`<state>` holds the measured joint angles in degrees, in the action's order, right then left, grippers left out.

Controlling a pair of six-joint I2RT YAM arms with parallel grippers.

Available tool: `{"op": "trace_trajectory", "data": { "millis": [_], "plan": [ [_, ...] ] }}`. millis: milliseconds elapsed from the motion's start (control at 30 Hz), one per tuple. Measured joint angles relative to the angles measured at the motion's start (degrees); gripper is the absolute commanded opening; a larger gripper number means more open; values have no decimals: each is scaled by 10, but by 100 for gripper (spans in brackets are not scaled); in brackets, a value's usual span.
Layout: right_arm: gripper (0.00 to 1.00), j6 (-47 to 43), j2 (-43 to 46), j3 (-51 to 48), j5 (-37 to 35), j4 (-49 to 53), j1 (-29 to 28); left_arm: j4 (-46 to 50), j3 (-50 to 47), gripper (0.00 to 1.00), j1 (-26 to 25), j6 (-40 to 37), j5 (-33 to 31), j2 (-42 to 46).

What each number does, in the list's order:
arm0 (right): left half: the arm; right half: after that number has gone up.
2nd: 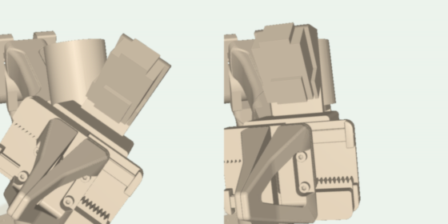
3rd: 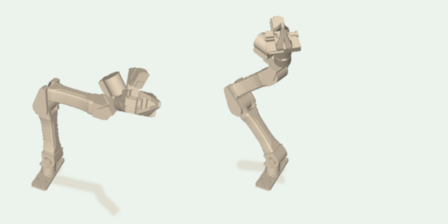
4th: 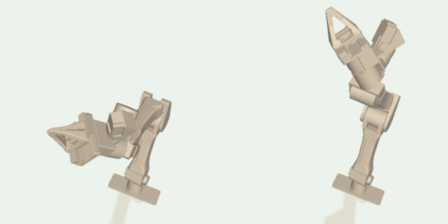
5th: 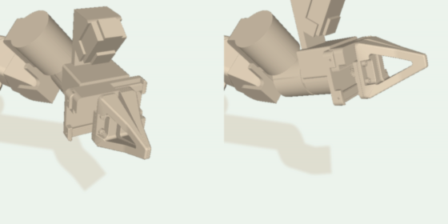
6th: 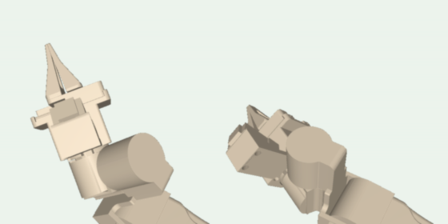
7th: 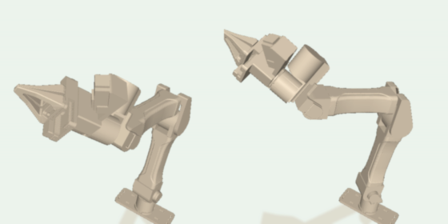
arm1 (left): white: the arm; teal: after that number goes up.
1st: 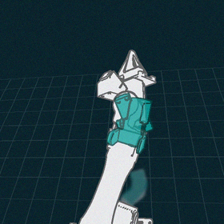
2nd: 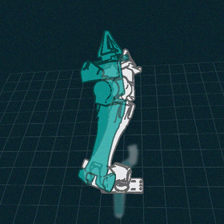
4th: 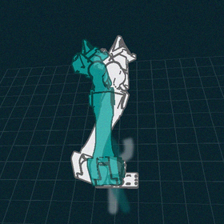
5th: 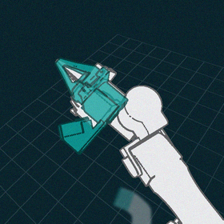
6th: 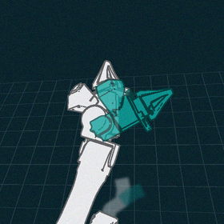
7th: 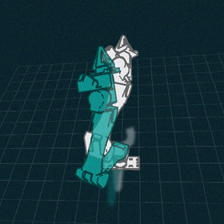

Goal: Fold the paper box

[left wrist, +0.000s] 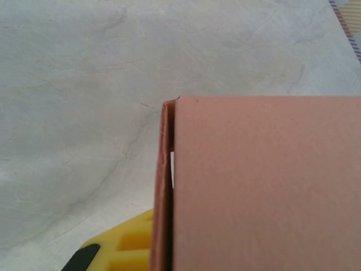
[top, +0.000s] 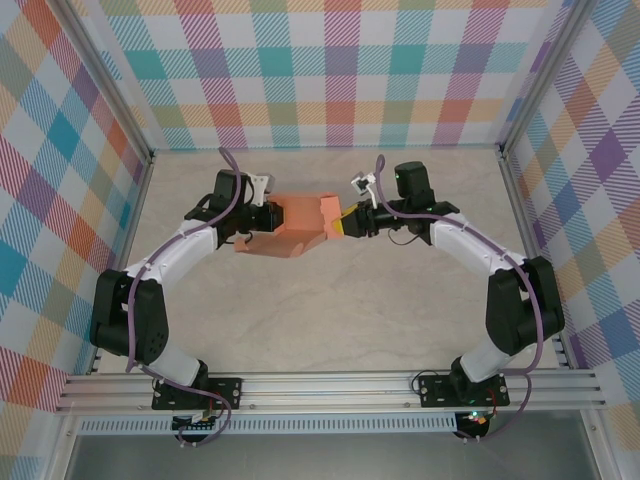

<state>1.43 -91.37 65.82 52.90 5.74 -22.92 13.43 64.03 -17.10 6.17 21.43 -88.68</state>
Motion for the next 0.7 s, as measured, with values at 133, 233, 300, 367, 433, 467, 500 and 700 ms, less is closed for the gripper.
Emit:
{"op": "trace_trajectory", "data": {
  "millis": [133,233,300,367,433,467,500,700],
  "plan": [
    [32,5,0,5,-29,4,-4,0,0,0,0,0,-7,0],
    [33,5,0,16,-53,14,-16,0,0,0,1,2,-15,0],
    [35,5,0,21,-66,20,-26,0,0,0,2,2,-21,0],
    [37,6,0,21,-76,21,-33,1,0,0,3,2,-24,-2],
    [39,7,0,21,-81,22,-36,1,0,0,4,2,-25,-4],
    [41,7,0,21,-82,22,-36,1,0,0,4,2,-24,-6],
    [42,6,0,21,-84,24,-37,1,0,0,4,2,-24,-7],
    [44,-18,0,25,-84,50,-38,3,0,0,3,0,-21,-10]
  ]
}}
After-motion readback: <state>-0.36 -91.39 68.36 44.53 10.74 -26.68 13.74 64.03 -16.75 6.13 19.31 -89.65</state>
